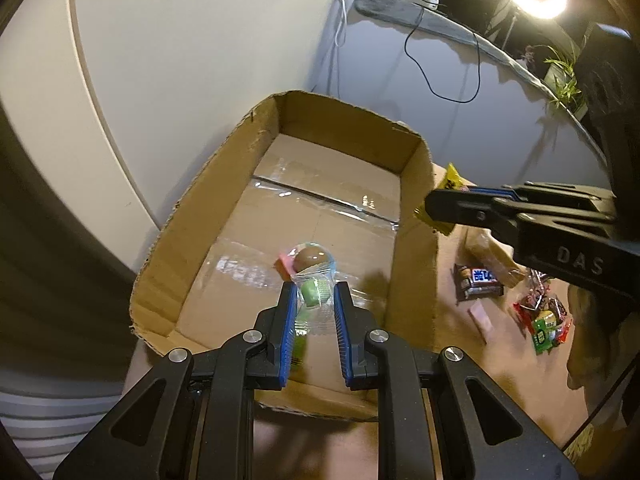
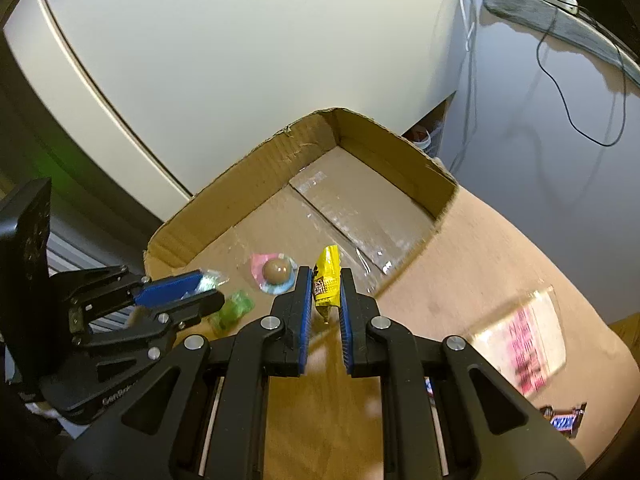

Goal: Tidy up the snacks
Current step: 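Carry both candies into the cardboard box and open both tools, then move both open tools back over the snack pile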

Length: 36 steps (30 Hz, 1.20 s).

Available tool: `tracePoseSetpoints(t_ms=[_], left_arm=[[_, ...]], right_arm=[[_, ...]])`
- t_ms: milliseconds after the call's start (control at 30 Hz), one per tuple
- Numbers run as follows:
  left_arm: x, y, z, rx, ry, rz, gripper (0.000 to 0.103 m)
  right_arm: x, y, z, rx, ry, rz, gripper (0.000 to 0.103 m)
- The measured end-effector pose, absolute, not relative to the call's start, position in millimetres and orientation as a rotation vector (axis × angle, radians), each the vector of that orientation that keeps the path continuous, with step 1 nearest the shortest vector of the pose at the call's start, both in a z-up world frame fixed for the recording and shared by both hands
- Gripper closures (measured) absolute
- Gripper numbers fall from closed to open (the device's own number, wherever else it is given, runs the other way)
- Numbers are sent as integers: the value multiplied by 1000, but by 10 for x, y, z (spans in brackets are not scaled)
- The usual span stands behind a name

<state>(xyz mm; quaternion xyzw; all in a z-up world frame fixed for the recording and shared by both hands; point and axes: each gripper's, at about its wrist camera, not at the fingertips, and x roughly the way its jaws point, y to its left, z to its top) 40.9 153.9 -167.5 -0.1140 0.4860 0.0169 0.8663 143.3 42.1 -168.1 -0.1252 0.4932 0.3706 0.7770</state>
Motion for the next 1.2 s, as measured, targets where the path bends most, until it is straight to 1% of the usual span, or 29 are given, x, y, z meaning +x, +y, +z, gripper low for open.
tracePoseSetpoints(t_ms=[367, 567, 667, 700, 767, 833, 900, 933, 967, 1033, 1100, 1200], left_arm=[[417, 1553, -1729, -241, 1030, 36, 86], [443, 1538, -1738, -237, 1037, 32, 85], [445, 1516, -1732, -232, 1038, 31, 85], [445, 1512, -1729, -231, 1037, 31, 85], [447, 1512, -1729, -231, 1038, 33, 84], [443, 1510, -1725, -229, 1038, 39, 78], [444, 1511, -1721, -228, 1036, 43, 71], [444, 1514, -1717, -227, 1034, 47, 66], [445, 1518, -1712, -227, 1032, 50, 65], [441, 1520, -1699, -228, 1029, 54, 65], [440, 1509, -1687, -225, 1026, 52, 65], [442, 1477, -1657, -221, 1022, 47, 65]], right_arm=[[1592, 583, -1904, -285, 1124, 794, 90], [1600, 580, -1932, -279, 1121, 802, 90], [1604, 572, -1935, -281, 1121, 803, 89], [1601, 562, -1930, -282, 1120, 803, 86], [1592, 553, -1917, -286, 1114, 800, 77], [1590, 554, -1906, -289, 1106, 798, 65], [1587, 550, -1887, -291, 1098, 797, 62], [1589, 546, -1877, -291, 1096, 794, 60], [1591, 537, -1869, -292, 1095, 791, 59], [1596, 515, -1849, -293, 1089, 783, 51], [1598, 471, -1818, -291, 1082, 775, 47], [1606, 394, -1773, -285, 1077, 766, 45]])
